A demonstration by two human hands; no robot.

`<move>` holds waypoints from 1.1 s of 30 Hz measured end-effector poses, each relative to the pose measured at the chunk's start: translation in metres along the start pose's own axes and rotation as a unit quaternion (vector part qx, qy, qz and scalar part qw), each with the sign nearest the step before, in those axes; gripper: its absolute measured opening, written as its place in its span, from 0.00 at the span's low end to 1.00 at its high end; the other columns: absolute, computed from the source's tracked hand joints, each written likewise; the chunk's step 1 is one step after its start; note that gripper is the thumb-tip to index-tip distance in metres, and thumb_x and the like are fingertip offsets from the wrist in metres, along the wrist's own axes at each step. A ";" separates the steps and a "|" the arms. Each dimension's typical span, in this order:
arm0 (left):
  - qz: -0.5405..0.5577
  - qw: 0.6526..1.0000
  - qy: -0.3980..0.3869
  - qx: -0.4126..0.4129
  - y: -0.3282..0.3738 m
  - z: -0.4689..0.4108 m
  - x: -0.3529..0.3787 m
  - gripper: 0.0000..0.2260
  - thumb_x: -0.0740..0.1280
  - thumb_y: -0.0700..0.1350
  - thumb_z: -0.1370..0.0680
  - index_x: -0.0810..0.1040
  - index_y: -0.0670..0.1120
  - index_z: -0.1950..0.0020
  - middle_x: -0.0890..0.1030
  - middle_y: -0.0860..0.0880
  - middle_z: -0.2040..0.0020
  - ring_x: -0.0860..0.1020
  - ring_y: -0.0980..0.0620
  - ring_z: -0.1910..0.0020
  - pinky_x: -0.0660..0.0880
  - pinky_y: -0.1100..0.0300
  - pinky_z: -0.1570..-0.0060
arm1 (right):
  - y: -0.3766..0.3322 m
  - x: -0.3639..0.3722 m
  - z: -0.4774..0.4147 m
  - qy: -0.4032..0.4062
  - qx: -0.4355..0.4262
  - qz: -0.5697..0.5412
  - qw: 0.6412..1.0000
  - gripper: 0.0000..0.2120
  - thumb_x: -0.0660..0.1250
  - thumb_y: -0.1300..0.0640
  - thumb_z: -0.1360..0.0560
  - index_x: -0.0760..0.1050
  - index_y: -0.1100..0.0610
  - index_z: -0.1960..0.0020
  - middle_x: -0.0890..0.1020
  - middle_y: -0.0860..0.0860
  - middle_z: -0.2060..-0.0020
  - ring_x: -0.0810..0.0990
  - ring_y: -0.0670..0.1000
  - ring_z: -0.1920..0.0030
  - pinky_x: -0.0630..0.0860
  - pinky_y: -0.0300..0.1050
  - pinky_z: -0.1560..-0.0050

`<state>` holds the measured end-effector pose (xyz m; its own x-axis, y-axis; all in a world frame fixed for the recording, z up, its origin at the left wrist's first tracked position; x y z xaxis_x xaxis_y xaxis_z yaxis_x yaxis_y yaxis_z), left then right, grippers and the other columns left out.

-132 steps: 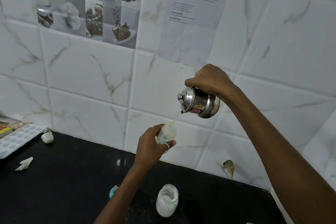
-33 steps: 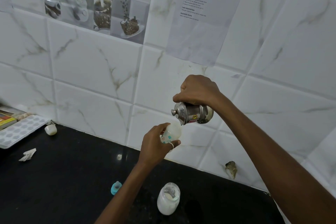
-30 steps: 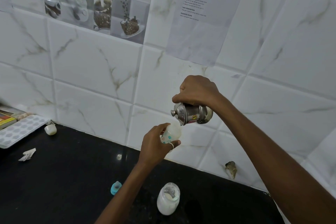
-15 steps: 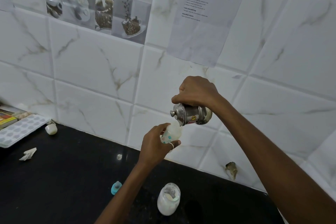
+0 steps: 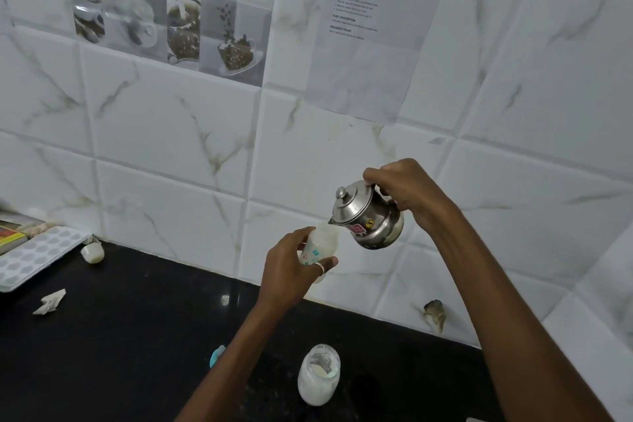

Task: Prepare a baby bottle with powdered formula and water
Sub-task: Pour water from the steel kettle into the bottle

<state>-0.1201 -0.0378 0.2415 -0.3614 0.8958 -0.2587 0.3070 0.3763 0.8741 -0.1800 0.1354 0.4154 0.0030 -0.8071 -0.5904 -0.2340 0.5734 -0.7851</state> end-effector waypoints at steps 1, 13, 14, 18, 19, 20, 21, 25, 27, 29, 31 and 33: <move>0.002 1.000 -0.002 -0.001 0.001 0.000 0.001 0.28 0.79 0.55 0.30 0.77 0.51 0.33 0.80 0.56 0.41 0.77 0.57 0.43 0.74 0.74 0.54 | 0.007 -0.003 0.004 0.008 0.014 -0.026 1.000 0.11 0.70 0.55 0.31 0.69 0.57 0.64 0.66 0.55 0.66 0.65 0.52 0.65 0.62 0.46 0.65; 0.006 1.000 -0.019 -0.008 0.004 -0.002 0.019 0.30 0.80 0.54 0.30 0.77 0.48 0.31 0.81 0.54 0.40 0.77 0.58 0.43 0.68 0.82 0.54 | 0.138 -0.015 0.047 0.114 0.156 -0.330 0.924 0.18 0.67 0.58 0.29 0.71 0.51 0.76 0.64 0.47 0.74 0.58 0.46 0.75 0.53 0.41 0.75; 0.004 1.000 -0.021 -0.007 0.003 -0.002 0.021 0.30 0.79 0.54 0.30 0.77 0.48 0.31 0.81 0.54 0.40 0.77 0.58 0.43 0.68 0.82 0.54 | 0.145 -0.017 0.050 0.120 0.156 -0.341 0.919 0.19 0.67 0.58 0.29 0.71 0.51 0.78 0.64 0.47 0.74 0.59 0.46 0.75 0.53 0.40 0.76; 0.004 0.999 -0.031 -0.012 0.000 0.002 0.031 0.29 0.79 0.54 0.30 0.77 0.49 0.32 0.81 0.56 0.42 0.78 0.59 0.43 0.68 0.82 0.54 | 0.173 -0.022 0.059 0.137 0.149 -0.369 0.907 0.23 0.65 0.60 0.26 0.72 0.51 0.80 0.65 0.45 0.76 0.60 0.44 0.76 0.53 0.39 0.76; 0.005 0.999 -0.034 -0.015 -0.001 0.004 0.034 0.29 0.80 0.54 0.30 0.77 0.49 0.32 0.81 0.56 0.42 0.78 0.59 0.43 0.68 0.82 0.54 | 0.181 -0.022 0.062 0.142 0.151 -0.374 0.904 0.23 0.64 0.60 0.26 0.73 0.52 0.80 0.66 0.44 0.77 0.60 0.43 0.76 0.53 0.39 0.76; 0.006 0.999 -0.035 -0.016 -0.002 0.006 0.036 0.28 0.80 0.53 0.30 0.77 0.50 0.32 0.81 0.56 0.42 0.78 0.60 0.43 0.69 0.81 0.54 | 0.190 -0.022 0.064 0.146 0.156 -0.379 0.900 0.23 0.65 0.60 0.27 0.73 0.52 0.80 0.66 0.44 0.77 0.61 0.43 0.76 0.53 0.39 0.76; 0.006 0.999 -0.037 -0.019 -0.004 0.008 0.040 0.28 0.80 0.53 0.30 0.77 0.50 0.33 0.81 0.57 0.42 0.78 0.61 0.43 0.69 0.81 0.53 | 0.199 -0.021 0.067 0.149 0.165 -0.386 0.896 0.22 0.65 0.59 0.28 0.73 0.52 0.80 0.66 0.44 0.77 0.61 0.43 0.77 0.53 0.39 0.76; 0.010 0.999 -0.040 -0.035 -0.011 0.018 0.050 0.27 0.80 0.52 0.30 0.77 0.52 0.34 0.81 0.58 0.43 0.78 0.64 0.44 0.69 0.81 0.53 | 0.246 -0.015 0.080 0.163 0.205 -0.381 0.887 0.19 0.70 0.53 0.28 0.70 0.50 0.76 0.67 0.47 0.75 0.62 0.45 0.76 0.56 0.39 0.77; 0.010 0.998 -0.041 -0.046 -0.017 0.023 0.055 0.26 0.80 0.52 0.31 0.77 0.54 0.35 0.81 0.59 0.44 0.78 0.65 0.43 0.68 0.82 0.53 | 0.272 -0.010 0.086 0.167 0.223 -0.356 0.892 0.14 0.69 0.54 0.25 0.73 0.53 0.68 0.69 0.48 0.73 0.66 0.45 0.74 0.59 0.40 0.74; 0.004 0.998 -0.041 -0.054 -0.025 0.029 0.059 0.26 0.81 0.52 0.31 0.77 0.53 0.35 0.82 0.59 0.43 0.78 0.65 0.43 0.69 0.81 0.52 | 0.298 -0.001 0.092 0.166 0.243 -0.342 0.892 0.08 0.68 0.54 0.25 0.73 0.56 0.60 0.71 0.48 0.72 0.69 0.46 0.72 0.62 0.40 0.73; -0.002 0.997 -0.043 -0.061 -0.032 0.034 0.062 0.26 0.81 0.52 0.31 0.77 0.53 0.35 0.82 0.58 0.43 0.80 0.61 0.43 0.72 0.78 0.54 | 0.323 0.007 0.098 0.172 0.268 -0.344 0.883 0.06 0.68 0.54 0.26 0.73 0.55 0.59 0.73 0.50 0.69 0.71 0.48 0.70 0.64 0.40 0.72; -0.011 0.997 -0.043 -0.067 -0.040 0.040 0.067 0.27 0.81 0.51 0.31 0.77 0.52 0.35 0.83 0.57 0.44 0.81 0.59 0.45 0.72 0.77 0.55 | 0.345 0.017 0.104 0.182 0.294 -0.347 0.872 0.03 0.68 0.55 0.27 0.75 0.54 0.59 0.74 0.52 0.67 0.73 0.49 0.66 0.66 0.43 0.67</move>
<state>-0.1213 0.0166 0.1725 -0.2887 0.9070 -0.3065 0.1772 0.3652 0.9139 -0.1598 0.3343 0.1149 -0.3879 -0.9182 0.0800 0.2404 -0.1846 -0.9530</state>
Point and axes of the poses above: each hand's wrist, its own z-axis away from the middle knuckle, its own x-axis out of the palm, y = z × x, the point moved 6 cm from there along -z, towards the middle knuckle
